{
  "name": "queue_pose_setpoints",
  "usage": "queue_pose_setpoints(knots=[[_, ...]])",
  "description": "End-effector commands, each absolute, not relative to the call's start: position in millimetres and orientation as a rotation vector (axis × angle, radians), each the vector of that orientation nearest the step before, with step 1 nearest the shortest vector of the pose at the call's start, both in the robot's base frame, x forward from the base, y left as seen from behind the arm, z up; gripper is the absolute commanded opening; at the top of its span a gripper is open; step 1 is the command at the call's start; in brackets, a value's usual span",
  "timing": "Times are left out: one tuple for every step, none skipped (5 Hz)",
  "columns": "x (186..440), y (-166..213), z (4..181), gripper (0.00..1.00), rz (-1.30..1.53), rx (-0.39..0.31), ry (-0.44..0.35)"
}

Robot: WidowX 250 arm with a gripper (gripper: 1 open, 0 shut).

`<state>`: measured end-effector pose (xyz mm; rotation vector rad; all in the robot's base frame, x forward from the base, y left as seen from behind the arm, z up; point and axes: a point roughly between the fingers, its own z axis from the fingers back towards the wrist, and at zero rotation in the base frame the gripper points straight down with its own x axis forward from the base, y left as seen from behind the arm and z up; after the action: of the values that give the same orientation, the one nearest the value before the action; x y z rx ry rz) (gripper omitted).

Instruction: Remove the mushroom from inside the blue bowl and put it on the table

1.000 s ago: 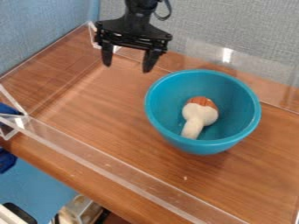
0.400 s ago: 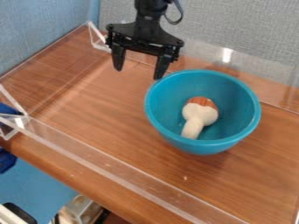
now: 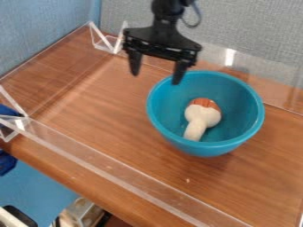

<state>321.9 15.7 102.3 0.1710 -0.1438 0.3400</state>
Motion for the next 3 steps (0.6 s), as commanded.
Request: queue_pose_setpoints(knots=[[336,-8,115.2,1.00,0.315,0.137,-0.191],[344,-27,109.5,1.00,0.300,0.119,-0.184],[348,-37,101.3,1.00,0.285,0.110,-0.170]])
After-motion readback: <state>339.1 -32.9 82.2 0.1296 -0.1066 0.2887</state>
